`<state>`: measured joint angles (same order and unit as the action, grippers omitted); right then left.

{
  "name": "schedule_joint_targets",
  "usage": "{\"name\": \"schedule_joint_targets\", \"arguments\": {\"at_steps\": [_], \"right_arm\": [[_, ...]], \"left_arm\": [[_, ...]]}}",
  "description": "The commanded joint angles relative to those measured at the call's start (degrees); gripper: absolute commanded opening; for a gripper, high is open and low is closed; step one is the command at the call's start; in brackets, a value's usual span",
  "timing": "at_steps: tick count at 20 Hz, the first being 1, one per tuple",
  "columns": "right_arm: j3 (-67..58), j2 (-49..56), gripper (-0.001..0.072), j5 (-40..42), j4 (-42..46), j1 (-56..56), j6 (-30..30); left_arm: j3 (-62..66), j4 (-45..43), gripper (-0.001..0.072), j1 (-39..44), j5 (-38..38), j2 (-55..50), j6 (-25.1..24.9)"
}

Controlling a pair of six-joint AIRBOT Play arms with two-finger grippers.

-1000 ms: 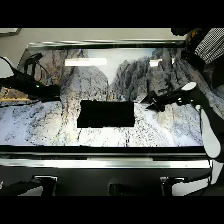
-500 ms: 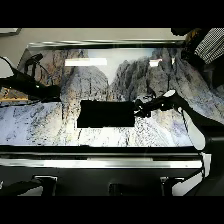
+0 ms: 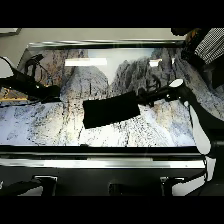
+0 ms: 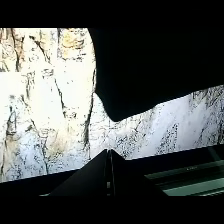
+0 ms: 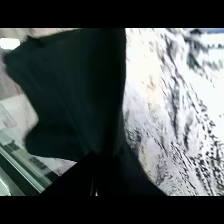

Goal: Fold the clothes and pants, and hang the long-sleeved shirts on hangers.

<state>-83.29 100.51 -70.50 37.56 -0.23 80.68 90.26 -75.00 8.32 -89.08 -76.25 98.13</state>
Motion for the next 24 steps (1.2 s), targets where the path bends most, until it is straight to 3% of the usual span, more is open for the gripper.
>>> {"name": "schedule_joint_targets", "arguments": {"at_steps": [1,9,16,24], "right_arm": [[-8.3,-1.4,0.0027,-1.8,2.0,-3.5,5.1],[-19.6,-1.5,0.0027,-1.2,5.8,-17.7,13.6],[-21.2,-1.6,0.0026,3.2,9.0,-34.1,18.5],[-20.6,-5.0,0.0024,-5.4,39.7,-48.2,26.9]], "left_arm": [[0.0,0.0,0.0017,0.0,0.0,0.0,-0.2],[0.0,0.0,0.0016,0.0,-0.1,0.0,-0.2],[0.0,0.0,0.0016,0.0,-0.1,0.0,-0.6],[0.0,0.0,0.0016,0.0,-0.3,0.0,-0.6]]}}
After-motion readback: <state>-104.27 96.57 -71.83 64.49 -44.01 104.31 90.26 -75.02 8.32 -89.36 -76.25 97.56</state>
